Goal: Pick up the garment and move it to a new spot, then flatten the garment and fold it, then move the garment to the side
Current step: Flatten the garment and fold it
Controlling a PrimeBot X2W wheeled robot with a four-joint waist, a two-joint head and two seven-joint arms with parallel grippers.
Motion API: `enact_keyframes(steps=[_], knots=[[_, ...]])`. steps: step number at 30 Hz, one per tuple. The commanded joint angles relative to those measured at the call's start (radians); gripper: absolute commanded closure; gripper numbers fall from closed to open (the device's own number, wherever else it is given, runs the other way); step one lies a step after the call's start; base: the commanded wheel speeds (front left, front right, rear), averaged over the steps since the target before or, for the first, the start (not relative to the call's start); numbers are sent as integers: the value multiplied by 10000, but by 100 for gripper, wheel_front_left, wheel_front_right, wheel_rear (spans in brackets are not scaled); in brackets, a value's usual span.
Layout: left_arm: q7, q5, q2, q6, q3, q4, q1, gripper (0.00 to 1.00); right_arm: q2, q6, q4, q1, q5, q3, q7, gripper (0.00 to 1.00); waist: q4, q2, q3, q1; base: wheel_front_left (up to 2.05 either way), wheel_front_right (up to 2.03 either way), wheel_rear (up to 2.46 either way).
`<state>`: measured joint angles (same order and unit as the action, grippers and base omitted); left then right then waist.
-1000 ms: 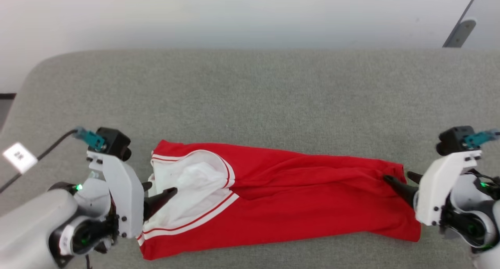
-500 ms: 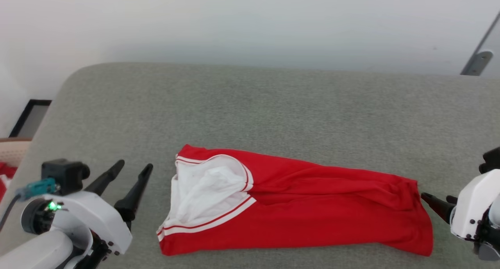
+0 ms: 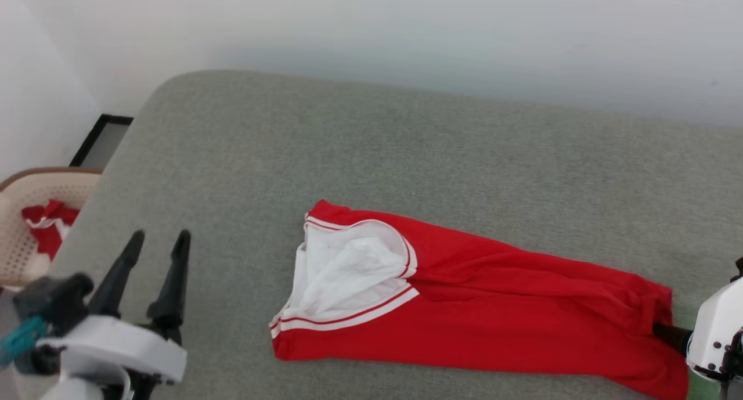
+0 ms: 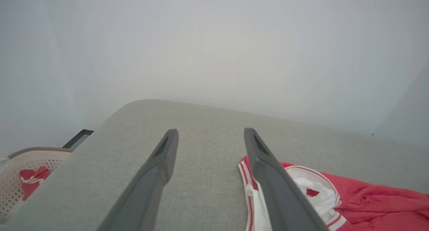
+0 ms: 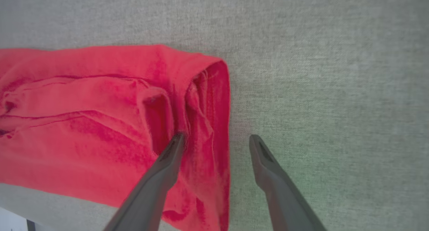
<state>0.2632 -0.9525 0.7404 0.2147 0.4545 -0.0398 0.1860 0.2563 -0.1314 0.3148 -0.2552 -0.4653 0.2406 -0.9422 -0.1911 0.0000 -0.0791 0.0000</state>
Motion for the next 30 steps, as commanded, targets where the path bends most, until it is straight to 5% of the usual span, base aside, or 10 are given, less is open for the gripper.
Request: enact_keyframes(steps=[1,8,9,10,19,30], knots=[[5,575,-415,-325,-672,95,-490,0,-32,16,292,-180,165,89,-45,0,-248,0,-140,0,0,0,0],[5,1884,-1860,-1569,-2396,560,-1403,0,-154,16,1434,-479,214,-15,67,0,-521,0,-315,0,0,0,0],[5,1985,-2043,-1701,-2588,627,-1473,0,-185,16,1615,-499,202,-83,26,58,-548,0,-338,0,0,0,0],[5,2066,-2220,-1837,-2751,695,-1510,0,-222,17,1745,-529,121,-190,-2,100,-571,0,-354,0,0,0,0],[6,2855,-3118,-2685,-3796,929,-1780,0,-55,15,2111,-932,-95,-405,335,100,-592,0,-460,0,0,0,0],[6,3483,-3648,-3169,-4405,920,-1807,0,1076,26,1864,-1075,-63,100,649,100,-191,0,-520,0,0,0,0]])
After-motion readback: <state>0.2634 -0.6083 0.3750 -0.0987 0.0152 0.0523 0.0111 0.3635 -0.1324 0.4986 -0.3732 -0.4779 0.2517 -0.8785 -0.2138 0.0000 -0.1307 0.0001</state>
